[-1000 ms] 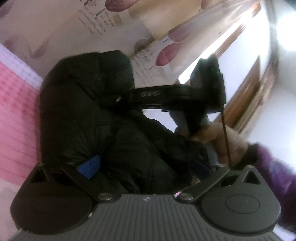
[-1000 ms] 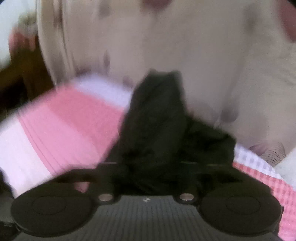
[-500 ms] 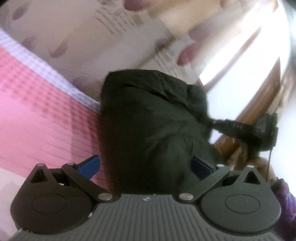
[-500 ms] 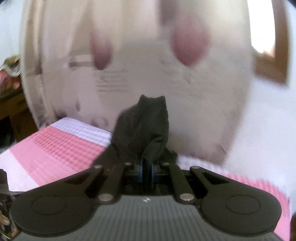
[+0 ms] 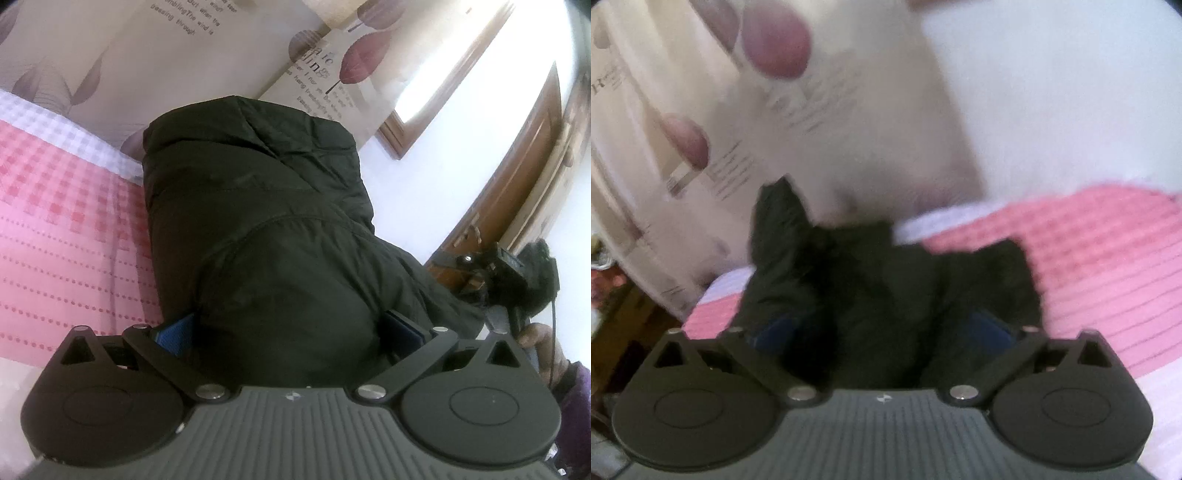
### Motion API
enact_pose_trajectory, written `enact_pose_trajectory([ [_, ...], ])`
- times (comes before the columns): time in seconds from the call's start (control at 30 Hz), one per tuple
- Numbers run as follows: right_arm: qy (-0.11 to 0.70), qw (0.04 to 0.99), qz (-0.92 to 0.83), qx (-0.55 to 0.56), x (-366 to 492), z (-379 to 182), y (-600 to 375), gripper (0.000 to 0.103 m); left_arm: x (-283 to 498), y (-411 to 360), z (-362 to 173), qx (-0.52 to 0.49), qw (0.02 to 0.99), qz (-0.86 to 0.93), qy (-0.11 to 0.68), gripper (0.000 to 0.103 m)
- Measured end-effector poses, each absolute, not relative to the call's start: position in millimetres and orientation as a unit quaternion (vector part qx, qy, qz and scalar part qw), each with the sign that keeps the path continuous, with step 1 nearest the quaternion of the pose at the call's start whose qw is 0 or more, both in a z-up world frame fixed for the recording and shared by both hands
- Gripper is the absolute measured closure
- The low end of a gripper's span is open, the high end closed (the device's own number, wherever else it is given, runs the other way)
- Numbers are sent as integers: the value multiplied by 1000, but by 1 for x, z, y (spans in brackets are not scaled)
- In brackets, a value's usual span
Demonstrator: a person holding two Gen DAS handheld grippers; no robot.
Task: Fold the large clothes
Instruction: 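Fold the bundle over with the right gripper while the left gripper holds it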
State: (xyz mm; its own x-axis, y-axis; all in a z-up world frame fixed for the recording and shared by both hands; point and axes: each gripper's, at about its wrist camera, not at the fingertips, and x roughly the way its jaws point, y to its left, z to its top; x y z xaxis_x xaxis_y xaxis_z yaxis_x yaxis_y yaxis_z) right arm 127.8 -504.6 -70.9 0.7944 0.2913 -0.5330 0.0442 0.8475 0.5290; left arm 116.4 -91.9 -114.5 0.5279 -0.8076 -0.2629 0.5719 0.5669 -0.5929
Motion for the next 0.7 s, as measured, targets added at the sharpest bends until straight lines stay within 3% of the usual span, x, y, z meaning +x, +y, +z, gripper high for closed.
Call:
enact_pose_trajectory([
  [0.2, 365, 862, 129, 327, 159, -80, -456, 0, 115, -94, -113, -204, 849, -413, 259, 0],
  [0.4, 400, 895, 117, 158, 204, -70, -381, 1, 114, -95, -114, -185, 853, -413, 260, 0],
  [0.47, 399, 904, 133, 74, 208, -77, -358, 41, 114, -93, -117, -180, 857, -402, 267, 1],
  [0.5, 394, 908, 140, 42, 206, -76, -351, 49, 114, -89, -119, -187, 857, -397, 270, 1],
  [0.53, 386, 911, 141, 22, 203, -69, -346, 68, 114, -83, -120, -200, 854, -396, 271, 1],
  [0.57, 371, 917, 146, 10, 200, -57, -343, 77, 113, -76, -120, -219, 851, -395, 267, 0],
  [0.7, 290, 946, 145, -12, 177, -9, -347, 83, 97, -60, -111, -246, 854, -381, 254, 0],
])
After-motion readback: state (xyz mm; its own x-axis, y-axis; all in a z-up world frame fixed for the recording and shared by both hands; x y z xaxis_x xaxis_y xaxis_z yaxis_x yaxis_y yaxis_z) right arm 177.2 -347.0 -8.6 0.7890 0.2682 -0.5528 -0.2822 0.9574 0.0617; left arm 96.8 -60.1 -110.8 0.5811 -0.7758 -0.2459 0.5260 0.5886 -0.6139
